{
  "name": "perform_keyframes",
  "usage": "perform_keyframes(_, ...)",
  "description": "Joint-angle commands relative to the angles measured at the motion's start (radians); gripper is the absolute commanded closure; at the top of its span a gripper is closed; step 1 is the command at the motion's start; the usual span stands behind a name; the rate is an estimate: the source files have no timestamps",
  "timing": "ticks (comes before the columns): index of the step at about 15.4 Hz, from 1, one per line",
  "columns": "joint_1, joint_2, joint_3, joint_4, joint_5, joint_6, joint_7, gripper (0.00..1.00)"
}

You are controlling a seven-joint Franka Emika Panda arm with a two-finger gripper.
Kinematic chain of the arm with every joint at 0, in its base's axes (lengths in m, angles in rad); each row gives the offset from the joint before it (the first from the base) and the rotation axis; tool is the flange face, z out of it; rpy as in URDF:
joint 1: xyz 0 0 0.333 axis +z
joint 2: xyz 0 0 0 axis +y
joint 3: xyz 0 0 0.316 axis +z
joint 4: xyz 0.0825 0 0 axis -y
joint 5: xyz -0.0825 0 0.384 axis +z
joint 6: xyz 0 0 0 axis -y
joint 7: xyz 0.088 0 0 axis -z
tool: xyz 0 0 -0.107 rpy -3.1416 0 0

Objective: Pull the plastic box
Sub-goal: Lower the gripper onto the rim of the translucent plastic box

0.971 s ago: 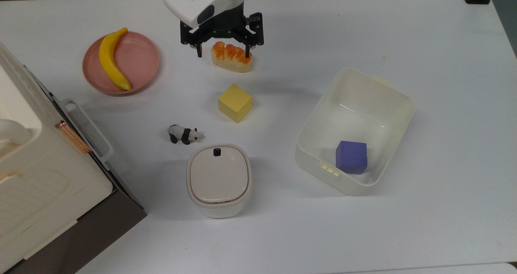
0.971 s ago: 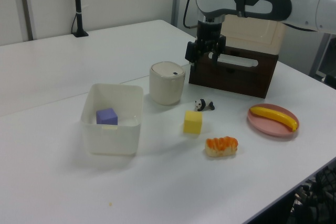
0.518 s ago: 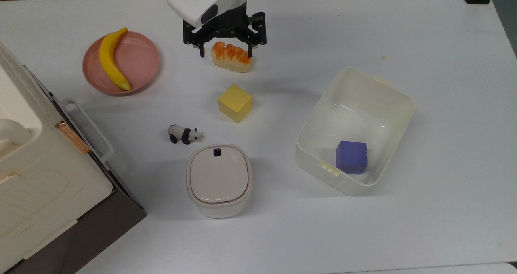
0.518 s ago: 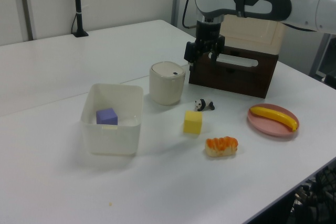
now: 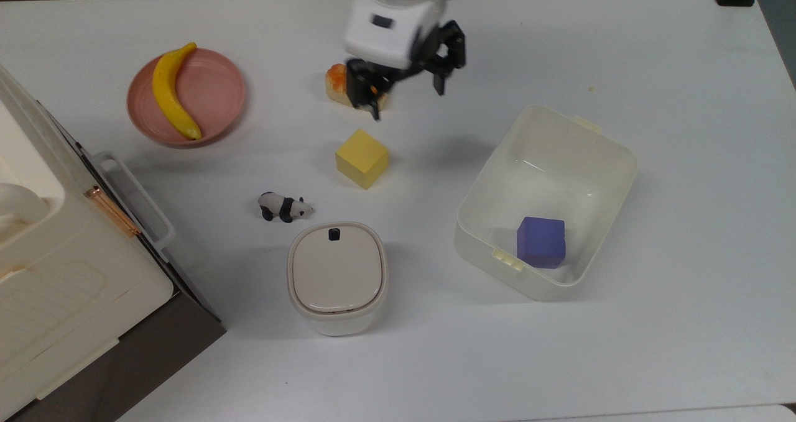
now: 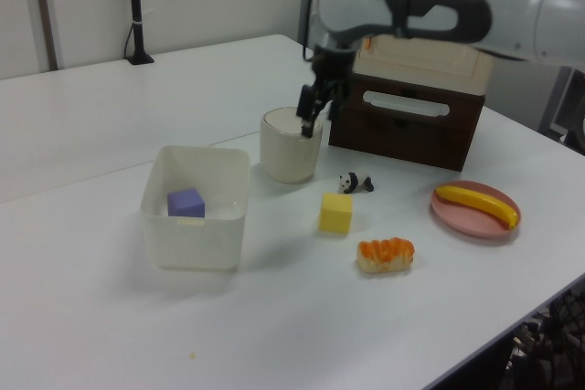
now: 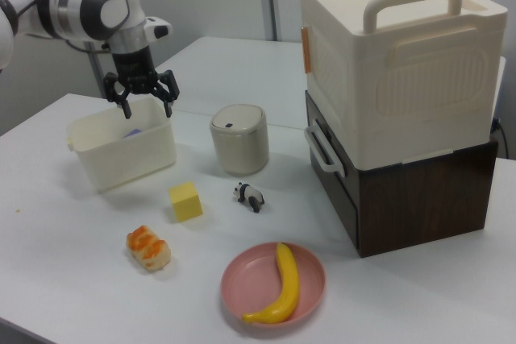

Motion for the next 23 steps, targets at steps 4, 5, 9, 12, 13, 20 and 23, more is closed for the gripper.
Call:
perform_keyframes(4, 0.178, 0.164, -0.102, 0.044, 0.045, 0.247, -0.267, 0.0)
perform_keyframes(5, 0.195, 0.179, -0.102, 0.061, 0.045, 0.266, -0.272, 0.0)
perform_keyframes(9, 0.258, 0.219, -0.102, 0.098, 0.047, 0.295, -0.27, 0.0)
perform_keyframes(12, 0.287, 0.256, -0.102, 0.098, 0.045, 0.333, -0.272, 0.0)
perform_keyframes(13, 0.293, 0.261, -0.102, 0.092, 0.041, 0.334, -0.273, 0.0)
perform_keyframes(20, 0.276, 0.215, -0.129, 0.044, 0.028, 0.176, -0.368, 0.0)
perform_keyframes(23, 0.275, 0.206, -0.165, 0.045, 0.027, 0.075, -0.446, 0.0)
